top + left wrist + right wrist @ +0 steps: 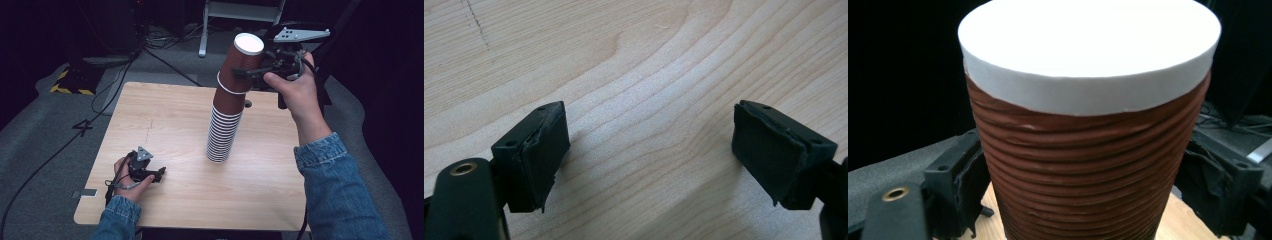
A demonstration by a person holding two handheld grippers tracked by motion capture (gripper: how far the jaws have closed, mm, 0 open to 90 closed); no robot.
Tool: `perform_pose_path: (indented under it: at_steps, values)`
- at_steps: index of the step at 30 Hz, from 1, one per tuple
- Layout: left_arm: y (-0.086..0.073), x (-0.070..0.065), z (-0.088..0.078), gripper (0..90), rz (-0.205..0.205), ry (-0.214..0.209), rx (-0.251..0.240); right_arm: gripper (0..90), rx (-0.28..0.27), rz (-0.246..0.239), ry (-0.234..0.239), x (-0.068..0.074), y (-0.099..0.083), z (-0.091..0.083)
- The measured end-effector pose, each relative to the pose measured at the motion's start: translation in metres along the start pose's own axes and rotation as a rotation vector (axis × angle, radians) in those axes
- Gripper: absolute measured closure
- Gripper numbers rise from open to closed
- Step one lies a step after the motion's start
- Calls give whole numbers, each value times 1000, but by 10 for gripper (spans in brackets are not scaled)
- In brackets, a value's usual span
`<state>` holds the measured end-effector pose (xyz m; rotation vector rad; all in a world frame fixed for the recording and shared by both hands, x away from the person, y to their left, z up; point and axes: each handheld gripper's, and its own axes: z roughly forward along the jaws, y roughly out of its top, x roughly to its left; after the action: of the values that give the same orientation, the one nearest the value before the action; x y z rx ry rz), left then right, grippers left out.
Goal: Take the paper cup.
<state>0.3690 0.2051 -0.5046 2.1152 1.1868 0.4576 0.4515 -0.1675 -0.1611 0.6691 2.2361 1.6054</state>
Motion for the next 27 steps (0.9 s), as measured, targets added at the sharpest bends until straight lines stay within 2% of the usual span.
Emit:
perform_pose_path:
  at_steps: [8,16,21,27]
  values:
    - [0,0,0,157,0,1,1,158,-60,2,10,0,11,-21]
    - [0,0,0,156,2,-2,0,160,-70,16,15,2,12,-40]
    - [1,0,1,154,4,-2,0,162,-53,21,6,0,11,-53]
    - [1,0,1,156,7,-3,1,163,0,25,-17,-5,3,-68]
